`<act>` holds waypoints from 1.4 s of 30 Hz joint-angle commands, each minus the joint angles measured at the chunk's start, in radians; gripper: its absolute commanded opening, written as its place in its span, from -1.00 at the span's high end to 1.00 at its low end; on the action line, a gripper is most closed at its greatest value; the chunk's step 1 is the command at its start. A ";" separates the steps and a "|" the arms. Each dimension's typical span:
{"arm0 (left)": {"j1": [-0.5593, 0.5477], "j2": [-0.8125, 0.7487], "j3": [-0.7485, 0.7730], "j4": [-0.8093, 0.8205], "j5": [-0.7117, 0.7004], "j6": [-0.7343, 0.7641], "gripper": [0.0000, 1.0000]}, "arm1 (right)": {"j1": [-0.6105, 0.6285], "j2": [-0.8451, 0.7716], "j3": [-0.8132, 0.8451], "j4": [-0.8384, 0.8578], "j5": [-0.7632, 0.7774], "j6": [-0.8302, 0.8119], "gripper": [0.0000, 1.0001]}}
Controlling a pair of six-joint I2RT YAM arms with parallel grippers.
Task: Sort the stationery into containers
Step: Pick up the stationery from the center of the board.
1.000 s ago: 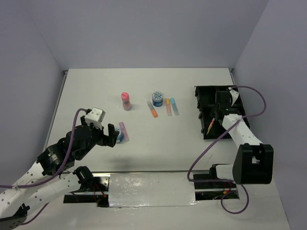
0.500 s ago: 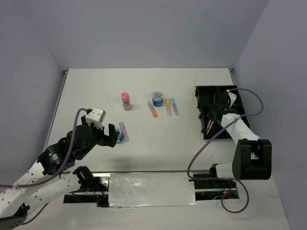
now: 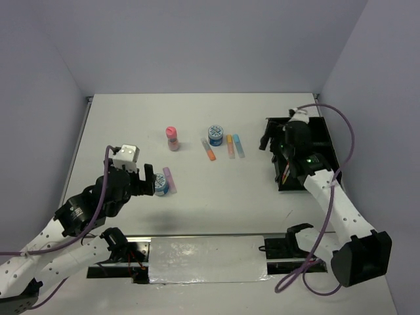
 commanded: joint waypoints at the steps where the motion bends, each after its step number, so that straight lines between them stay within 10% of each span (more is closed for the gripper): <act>1: 0.061 0.023 0.039 -0.027 -0.110 -0.048 -0.99 | 0.139 0.054 0.073 0.014 -0.013 -0.084 -0.91; 15: 0.135 0.060 0.019 0.031 0.030 0.014 -0.99 | 0.205 0.849 0.576 -0.104 -0.017 -0.218 -0.54; 42: 0.135 0.058 0.013 0.051 0.099 0.040 -0.99 | 0.184 1.096 0.682 -0.210 -0.067 -0.229 -0.03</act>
